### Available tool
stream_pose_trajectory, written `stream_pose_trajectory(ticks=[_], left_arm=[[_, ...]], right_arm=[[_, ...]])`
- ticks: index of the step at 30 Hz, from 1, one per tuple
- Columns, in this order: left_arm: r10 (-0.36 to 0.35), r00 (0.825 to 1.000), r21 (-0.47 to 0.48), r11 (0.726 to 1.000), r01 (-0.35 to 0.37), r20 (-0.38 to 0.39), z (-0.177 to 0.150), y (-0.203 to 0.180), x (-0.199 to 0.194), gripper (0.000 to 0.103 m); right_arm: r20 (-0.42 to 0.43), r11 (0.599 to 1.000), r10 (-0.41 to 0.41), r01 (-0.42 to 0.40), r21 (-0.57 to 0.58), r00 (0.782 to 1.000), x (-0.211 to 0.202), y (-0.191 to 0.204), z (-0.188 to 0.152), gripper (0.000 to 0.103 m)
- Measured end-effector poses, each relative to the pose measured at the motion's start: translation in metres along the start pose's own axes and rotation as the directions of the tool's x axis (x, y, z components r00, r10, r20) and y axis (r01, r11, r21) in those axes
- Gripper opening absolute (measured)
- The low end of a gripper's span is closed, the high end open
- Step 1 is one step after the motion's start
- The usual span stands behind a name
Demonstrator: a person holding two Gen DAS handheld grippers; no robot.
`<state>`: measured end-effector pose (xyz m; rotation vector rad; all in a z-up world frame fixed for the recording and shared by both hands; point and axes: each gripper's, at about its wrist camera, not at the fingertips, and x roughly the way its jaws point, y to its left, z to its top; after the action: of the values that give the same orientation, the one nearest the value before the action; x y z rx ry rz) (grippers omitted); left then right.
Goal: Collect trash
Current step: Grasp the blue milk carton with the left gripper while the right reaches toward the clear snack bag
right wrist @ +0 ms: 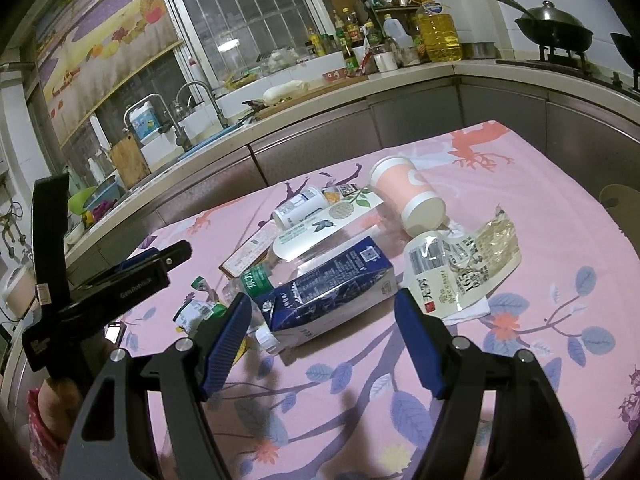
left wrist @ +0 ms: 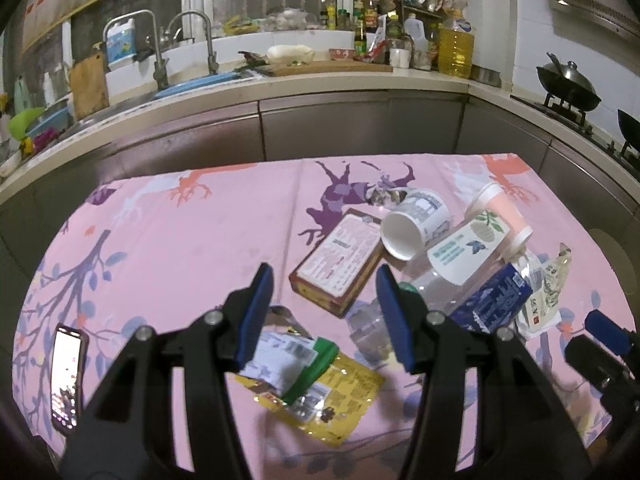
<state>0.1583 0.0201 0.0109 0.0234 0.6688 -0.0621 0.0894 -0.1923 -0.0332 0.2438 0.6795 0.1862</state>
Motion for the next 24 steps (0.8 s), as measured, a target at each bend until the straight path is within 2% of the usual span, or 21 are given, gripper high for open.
stream_pose_trajectory(ticks=[4, 7, 10, 13, 17, 19, 21, 22, 23, 24], left_arm=[[-0.055, 0.998, -0.056, 0.997, 0.054, -0.010, 0.002, 0.030, 0.004, 0.051], [-0.104, 0.994, -0.090, 0.991, 0.102, -0.015, -0.001, 0.053, 0.003, 0.051], [-0.123, 0.992, -0.054, 0.991, 0.123, -0.003, -0.009, 0.063, -0.002, 0.051], [-0.175, 0.984, -0.026, 0.984, 0.174, -0.023, -0.021, 0.062, -0.003, 0.051], [-0.251, 0.967, 0.048, 0.966, 0.253, -0.039, -0.031, 0.028, -0.005, 0.051], [-0.299, 0.953, 0.112, 0.946, 0.304, -0.052, -0.032, -0.002, -0.003, 0.051], [-0.319, 0.946, 0.186, 0.928, 0.323, -0.050, -0.033, -0.029, -0.002, 0.051], [-0.320, 0.946, 0.247, 0.914, 0.321, -0.043, -0.034, -0.047, 0.000, 0.056], [-0.322, 0.946, 0.294, 0.901, 0.319, -0.038, -0.035, -0.061, 0.003, 0.067], [-0.323, 0.946, 0.333, 0.889, 0.315, -0.031, -0.037, -0.072, 0.006, 0.069]], right_arm=[[-0.002, 0.999, -0.011, 0.011, 0.042, 1.000, 0.000, -0.016, 0.000, 0.071], [-0.005, 0.997, -0.019, 0.020, 0.075, 1.000, 0.000, -0.032, -0.001, 0.067], [-0.022, 0.992, -0.019, 0.022, 0.126, 1.000, 0.003, -0.051, -0.003, 0.064], [-0.057, 0.978, 0.041, -0.029, 0.207, 0.998, 0.012, -0.065, -0.004, 0.062], [-0.075, 0.966, 0.077, -0.055, 0.253, 0.994, 0.020, -0.072, -0.003, 0.062], [-0.053, 0.967, 0.039, -0.024, 0.253, 0.998, 0.017, -0.078, 0.000, 0.062], [-0.028, 0.966, -0.020, 0.027, 0.257, 0.999, 0.011, -0.090, 0.004, 0.062], [-0.017, 0.962, -0.046, 0.049, 0.268, 0.999, 0.008, -0.097, 0.005, 0.062], [-0.009, 0.958, -0.064, 0.064, 0.279, 0.998, 0.006, -0.105, 0.006, 0.062], [0.001, 0.954, -0.079, 0.076, 0.290, 0.997, 0.004, -0.113, 0.008, 0.062]])
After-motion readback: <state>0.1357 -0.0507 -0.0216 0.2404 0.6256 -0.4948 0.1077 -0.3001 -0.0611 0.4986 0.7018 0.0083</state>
